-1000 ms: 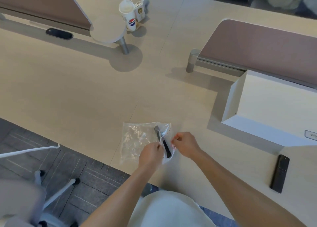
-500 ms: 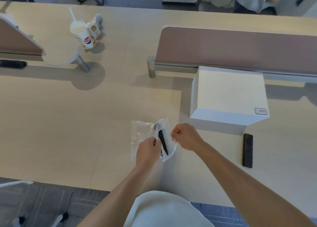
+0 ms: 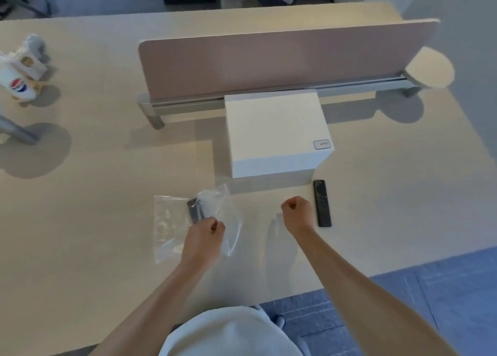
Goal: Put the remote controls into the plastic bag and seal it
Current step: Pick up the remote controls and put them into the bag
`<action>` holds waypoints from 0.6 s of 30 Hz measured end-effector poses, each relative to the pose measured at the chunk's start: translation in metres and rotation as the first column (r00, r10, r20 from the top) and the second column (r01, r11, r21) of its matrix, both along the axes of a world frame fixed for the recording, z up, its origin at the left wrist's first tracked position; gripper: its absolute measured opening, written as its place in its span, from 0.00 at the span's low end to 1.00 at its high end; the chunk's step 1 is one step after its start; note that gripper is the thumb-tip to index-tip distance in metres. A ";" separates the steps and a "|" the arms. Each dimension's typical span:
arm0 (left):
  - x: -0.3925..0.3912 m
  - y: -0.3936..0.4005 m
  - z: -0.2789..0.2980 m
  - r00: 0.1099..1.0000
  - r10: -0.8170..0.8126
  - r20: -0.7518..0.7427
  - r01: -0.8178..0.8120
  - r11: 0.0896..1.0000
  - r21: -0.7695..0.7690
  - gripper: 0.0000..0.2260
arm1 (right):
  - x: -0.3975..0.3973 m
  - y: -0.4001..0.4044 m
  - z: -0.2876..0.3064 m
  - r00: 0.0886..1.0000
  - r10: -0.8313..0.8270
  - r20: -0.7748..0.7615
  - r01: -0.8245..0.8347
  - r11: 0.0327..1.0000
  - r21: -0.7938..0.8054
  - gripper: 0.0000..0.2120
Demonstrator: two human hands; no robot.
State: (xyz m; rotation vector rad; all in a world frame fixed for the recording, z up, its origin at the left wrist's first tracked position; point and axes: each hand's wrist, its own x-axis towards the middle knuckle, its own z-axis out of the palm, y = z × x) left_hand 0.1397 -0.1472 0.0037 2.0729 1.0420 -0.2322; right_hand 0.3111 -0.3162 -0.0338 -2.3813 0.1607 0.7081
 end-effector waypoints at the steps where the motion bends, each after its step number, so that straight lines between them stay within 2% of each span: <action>1: 0.001 -0.003 -0.003 1.000 -0.020 0.009 0.020 1.000 -0.004 0.16 | 0.006 -0.017 -0.006 0.996 -0.076 0.044 0.078 0.995 -0.058 0.08; 4: 0.005 -0.012 -0.010 0.997 -0.072 0.007 0.072 0.997 -0.016 0.16 | 0.021 -0.061 -0.021 0.975 -0.184 0.121 0.205 0.961 -0.188 0.13; 8: 0.009 -0.023 -0.014 0.996 -0.090 0.023 0.091 0.995 -0.029 0.15 | 0.033 -0.095 -0.039 0.980 -0.177 0.086 0.194 0.943 -0.270 0.20; 12: 0.010 -0.030 -0.013 0.995 -0.098 -0.001 0.098 0.994 -0.044 0.15 | 0.039 -0.103 -0.049 0.979 -0.183 0.087 0.198 0.954 -0.226 0.14; 14: 0.010 -0.031 -0.013 0.996 -0.088 -0.010 0.088 0.995 -0.045 0.15 | 0.040 -0.103 -0.050 0.975 -0.207 0.078 0.217 0.964 -0.153 0.13; 18: 0.012 -0.031 -0.012 0.999 -0.047 -0.019 0.047 0.998 -0.037 0.14 | 0.033 -0.098 -0.052 0.970 -0.236 -0.058 0.238 0.971 0.029 0.16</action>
